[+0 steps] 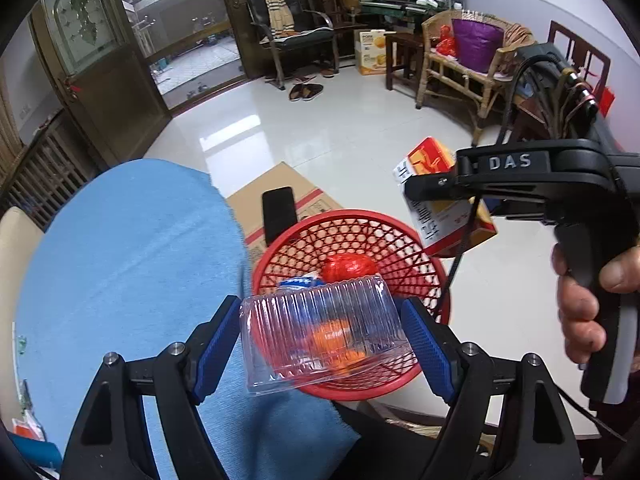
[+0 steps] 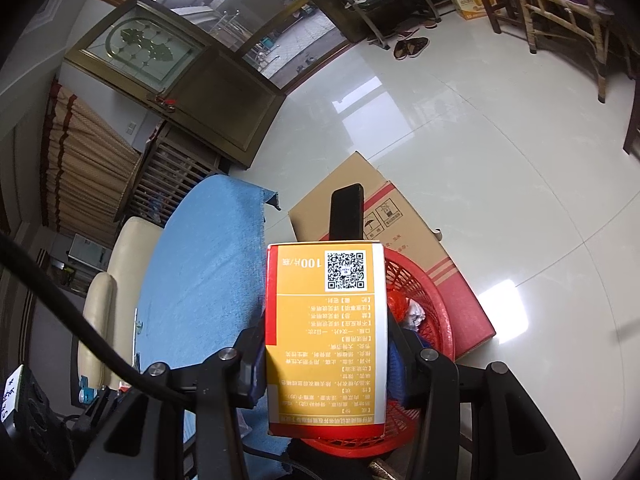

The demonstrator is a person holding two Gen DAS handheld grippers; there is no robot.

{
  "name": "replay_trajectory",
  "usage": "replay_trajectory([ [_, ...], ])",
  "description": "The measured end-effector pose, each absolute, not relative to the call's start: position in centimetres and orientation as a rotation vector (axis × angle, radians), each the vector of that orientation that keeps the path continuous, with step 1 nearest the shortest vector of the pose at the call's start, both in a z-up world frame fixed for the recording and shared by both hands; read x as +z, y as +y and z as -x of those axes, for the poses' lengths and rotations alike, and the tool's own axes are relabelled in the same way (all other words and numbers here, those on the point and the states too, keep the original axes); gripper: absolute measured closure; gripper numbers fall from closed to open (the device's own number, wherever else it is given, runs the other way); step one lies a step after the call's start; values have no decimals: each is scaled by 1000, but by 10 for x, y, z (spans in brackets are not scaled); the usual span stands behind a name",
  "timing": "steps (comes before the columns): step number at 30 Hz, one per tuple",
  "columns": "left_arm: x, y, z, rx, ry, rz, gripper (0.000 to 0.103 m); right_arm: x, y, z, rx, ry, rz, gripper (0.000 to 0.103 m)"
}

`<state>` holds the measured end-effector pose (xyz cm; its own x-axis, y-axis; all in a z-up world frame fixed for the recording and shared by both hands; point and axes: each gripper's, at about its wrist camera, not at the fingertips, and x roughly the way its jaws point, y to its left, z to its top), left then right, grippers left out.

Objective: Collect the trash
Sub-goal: 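Open both grippers over the basket to drop the box and tray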

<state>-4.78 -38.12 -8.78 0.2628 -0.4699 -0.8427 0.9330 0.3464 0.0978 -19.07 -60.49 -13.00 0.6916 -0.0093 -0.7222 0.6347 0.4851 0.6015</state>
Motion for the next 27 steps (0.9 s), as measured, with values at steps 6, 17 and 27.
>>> replay_trajectory([
  [6,-87,-384,52,-1095,819,-674,20,-136,-608,190,-424,735,-1037,49],
  [17,-71,-374,48,-1153,799,-548,21,-134,-609,193,-398,685,-1078,44],
  [27,-56,-370,55,-1157,716,-544,20,-118,-613,205,-437,588,-1063,44],
])
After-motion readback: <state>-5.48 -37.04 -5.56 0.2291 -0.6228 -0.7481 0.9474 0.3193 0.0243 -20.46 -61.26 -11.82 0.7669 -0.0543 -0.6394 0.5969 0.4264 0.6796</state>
